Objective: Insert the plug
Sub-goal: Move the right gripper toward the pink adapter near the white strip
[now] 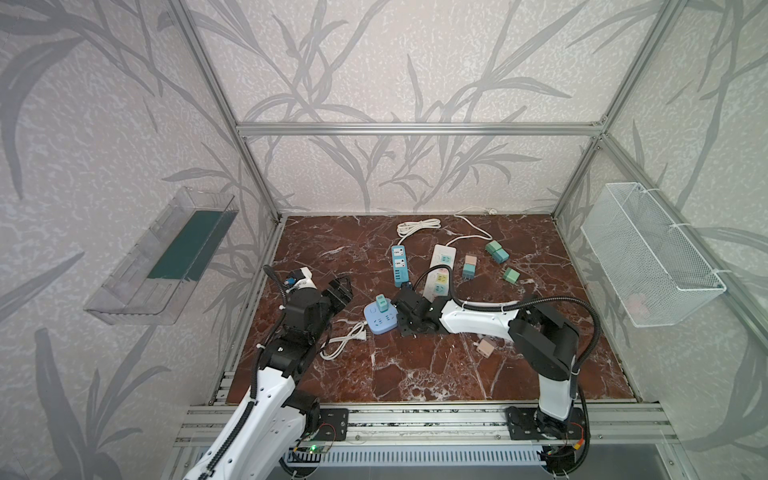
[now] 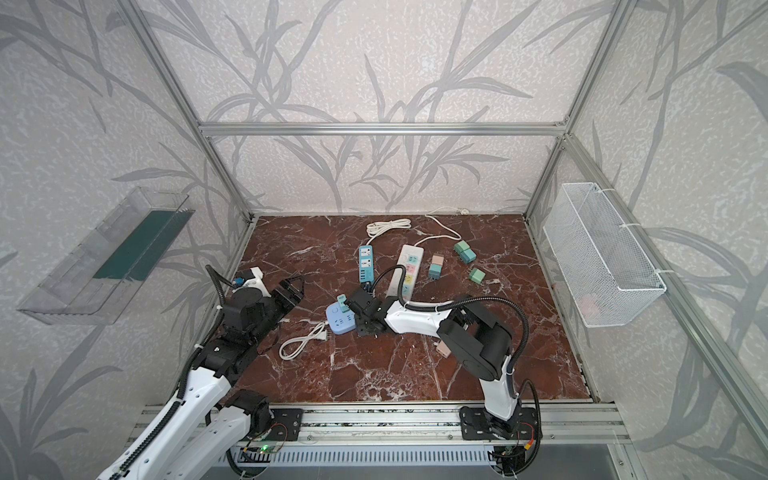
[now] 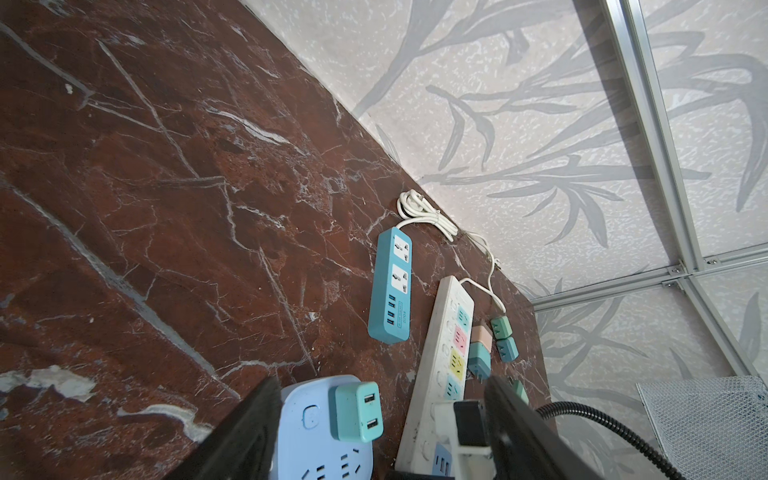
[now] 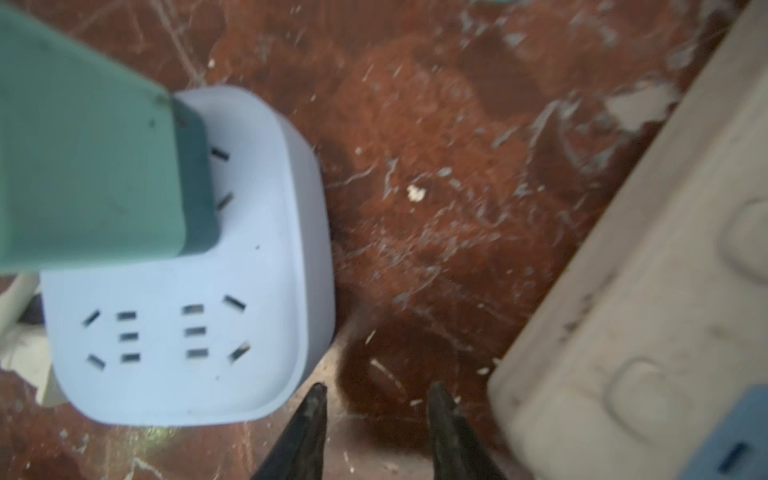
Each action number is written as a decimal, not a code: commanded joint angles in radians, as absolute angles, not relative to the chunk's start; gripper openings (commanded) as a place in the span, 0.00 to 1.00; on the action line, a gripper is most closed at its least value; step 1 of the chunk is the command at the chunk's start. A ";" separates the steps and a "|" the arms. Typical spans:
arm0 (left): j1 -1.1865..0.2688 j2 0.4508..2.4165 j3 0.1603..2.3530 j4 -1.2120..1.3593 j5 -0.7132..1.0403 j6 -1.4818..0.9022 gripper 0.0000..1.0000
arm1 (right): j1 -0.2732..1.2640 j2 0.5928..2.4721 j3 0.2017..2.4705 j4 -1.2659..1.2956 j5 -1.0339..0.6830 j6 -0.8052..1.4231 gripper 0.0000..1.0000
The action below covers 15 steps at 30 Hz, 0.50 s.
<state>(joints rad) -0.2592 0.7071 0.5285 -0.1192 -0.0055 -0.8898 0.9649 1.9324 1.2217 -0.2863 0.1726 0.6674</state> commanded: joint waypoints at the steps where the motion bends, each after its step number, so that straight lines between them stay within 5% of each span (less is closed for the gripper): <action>1: -0.253 0.716 0.552 -0.094 -0.006 -0.880 0.78 | 0.965 1.851 1.247 -0.334 0.238 0.645 0.44; 11: -0.256 0.740 0.511 -0.018 0.059 -0.916 0.77 | 0.931 1.348 0.914 -0.659 0.533 0.737 0.77; 15: -0.256 0.771 0.511 0.012 0.097 -0.927 0.76 | 0.863 1.162 0.765 -0.762 0.503 0.846 0.81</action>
<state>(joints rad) -0.2588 0.7555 0.5209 -0.0376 0.0593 -0.9104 0.8974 1.2327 0.8497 -0.5980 0.4511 0.7425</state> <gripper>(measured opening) 0.765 0.801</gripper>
